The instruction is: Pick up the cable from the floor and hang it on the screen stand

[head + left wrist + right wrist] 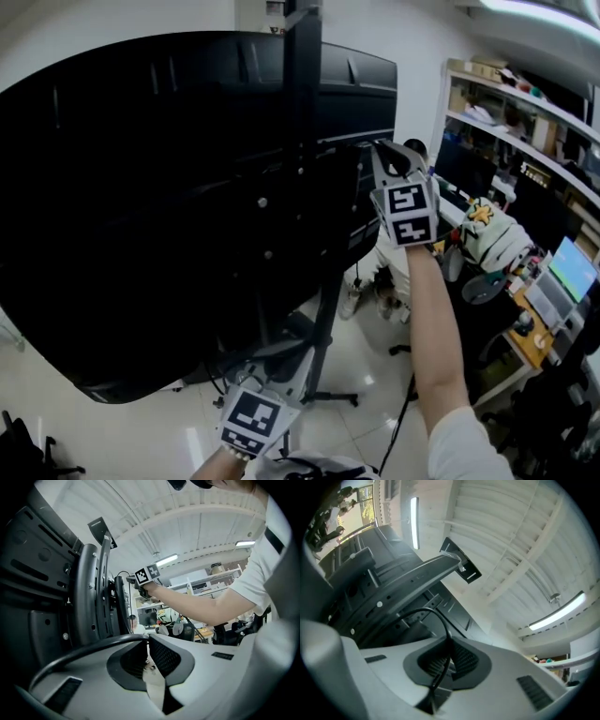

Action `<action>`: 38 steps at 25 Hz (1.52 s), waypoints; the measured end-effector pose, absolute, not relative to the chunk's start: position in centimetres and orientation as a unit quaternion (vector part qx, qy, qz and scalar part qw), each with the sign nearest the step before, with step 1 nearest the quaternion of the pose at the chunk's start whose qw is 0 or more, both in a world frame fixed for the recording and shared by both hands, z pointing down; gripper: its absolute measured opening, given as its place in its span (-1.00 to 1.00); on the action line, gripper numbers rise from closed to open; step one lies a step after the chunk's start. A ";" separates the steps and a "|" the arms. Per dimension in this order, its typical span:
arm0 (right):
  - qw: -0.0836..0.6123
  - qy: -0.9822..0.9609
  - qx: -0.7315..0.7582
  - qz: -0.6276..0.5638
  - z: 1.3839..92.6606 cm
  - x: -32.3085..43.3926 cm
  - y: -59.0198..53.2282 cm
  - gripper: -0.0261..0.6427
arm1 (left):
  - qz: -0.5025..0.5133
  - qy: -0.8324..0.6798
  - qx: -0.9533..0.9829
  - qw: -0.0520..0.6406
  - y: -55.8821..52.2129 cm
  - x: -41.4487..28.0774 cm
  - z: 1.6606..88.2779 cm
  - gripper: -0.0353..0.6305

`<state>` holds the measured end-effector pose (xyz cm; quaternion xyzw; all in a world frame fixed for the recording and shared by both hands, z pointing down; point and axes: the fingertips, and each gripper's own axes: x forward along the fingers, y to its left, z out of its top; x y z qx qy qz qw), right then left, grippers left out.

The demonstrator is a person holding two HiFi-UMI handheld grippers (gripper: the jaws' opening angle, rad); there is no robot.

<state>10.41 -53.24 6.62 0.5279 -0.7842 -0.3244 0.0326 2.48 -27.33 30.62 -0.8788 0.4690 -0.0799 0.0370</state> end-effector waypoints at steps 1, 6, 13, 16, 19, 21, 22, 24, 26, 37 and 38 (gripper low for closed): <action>0.029 -0.787 0.524 -0.325 6.2 10.3 -53.6 -0.83 | -0.077 0.477 -0.875 0.037 -27.4 2.6 30.5 -0.85; 0.051 -0.787 0.505 -0.351 5.7 8.9 -56.1 -0.83 | -0.073 0.519 -0.851 0.037 -28.5 2.3 29.8 -0.85; 0.088 -0.805 0.493 -0.318 8.7 8.7 -60.3 -0.83 | -0.067 0.551 -0.831 0.033 -29.1 2.7 29.1 -0.85; 0.106 -0.808 0.489 -0.312 10.4 8.9 -60.9 -0.83 | -0.067 0.563 -0.823 0.028 -29.4 2.8 29.4 -0.85; 0.113 -0.807 0.482 -0.322 11.3 9.0 -60.3 -0.82 | -0.078 0.576 -0.813 0.018 -29.9 2.7 30.8 -0.85; 0.106 -0.814 0.474 -0.318 11.8 9.2 -59.7 -0.82 | -0.085 0.580 -0.810 0.005 -30.2 2.9 31.9 -0.85; 0.105 -0.821 0.467 -0.310 12.1 9.3 -59.5 -0.82 | -0.086 0.579 -0.811 -0.002 -30.4 3.1 32.3 -0.84; 0.103 -0.836 0.457 -0.286 12.2 9.4 -59.8 -0.82 | -0.079 0.577 -0.813 -0.012 -30.8 3.5 32.7 -0.84; 0.102 -0.838 0.460 -0.275 11.1 9.6 -60.4 -0.83 | -0.068 0.576 -0.815 -0.013 -31.2 4.0 32.1 -0.85; 0.177 -0.844 0.436 -0.257 15.2 9.3 -60.1 -0.82 | -0.068 0.602 -0.796 -0.013 -30.2 4.3 31.3 -0.85; 0.167 -0.850 0.430 -0.254 15.4 9.4 -59.8 -0.82 | -0.071 0.602 -0.795 -0.022 -30.2 4.4 32.0 -0.84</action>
